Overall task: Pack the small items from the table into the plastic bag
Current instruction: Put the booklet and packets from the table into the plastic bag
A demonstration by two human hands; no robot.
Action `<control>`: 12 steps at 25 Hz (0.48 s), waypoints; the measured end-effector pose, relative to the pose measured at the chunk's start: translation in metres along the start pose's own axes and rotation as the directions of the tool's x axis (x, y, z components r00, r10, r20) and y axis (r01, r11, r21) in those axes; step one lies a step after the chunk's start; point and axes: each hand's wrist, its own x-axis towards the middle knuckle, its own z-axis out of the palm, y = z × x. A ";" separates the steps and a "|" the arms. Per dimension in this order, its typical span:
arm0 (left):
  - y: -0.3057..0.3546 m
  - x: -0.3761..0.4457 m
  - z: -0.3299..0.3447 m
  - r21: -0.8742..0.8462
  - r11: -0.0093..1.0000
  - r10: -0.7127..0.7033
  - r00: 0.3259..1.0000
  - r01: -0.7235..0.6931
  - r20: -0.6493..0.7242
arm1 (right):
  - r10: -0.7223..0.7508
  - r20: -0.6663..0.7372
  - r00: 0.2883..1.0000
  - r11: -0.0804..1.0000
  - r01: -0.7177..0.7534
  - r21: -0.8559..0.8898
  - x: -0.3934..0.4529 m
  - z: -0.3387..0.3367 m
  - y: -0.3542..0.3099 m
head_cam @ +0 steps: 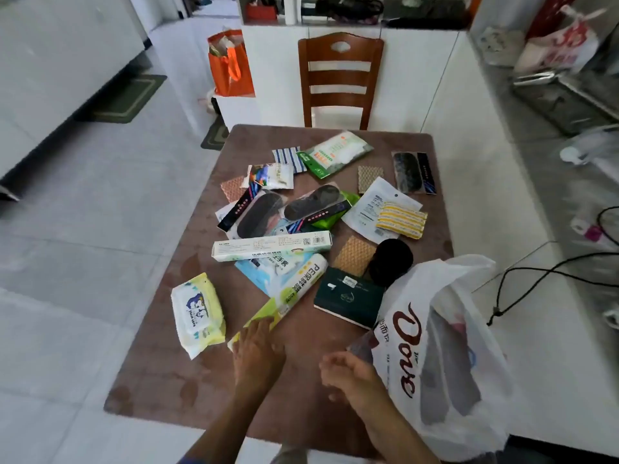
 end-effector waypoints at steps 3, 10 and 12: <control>-0.015 0.033 0.008 0.143 0.987 0.058 0.992 -0.073 0.112 | 0.066 -0.103 0.992 0.997 -0.063 0.039 0.017 0.014 0.002; -0.042 0.077 0.008 -0.055 0.996 -0.047 0.933 0.071 0.356 | 0.109 -0.282 0.953 0.994 -0.097 0.056 0.011 0.024 0.008; -0.039 0.058 -0.014 -0.250 0.964 -0.015 0.957 0.090 0.288 | -0.060 -0.423 0.904 0.997 0.072 0.013 0.005 0.021 -0.008</control>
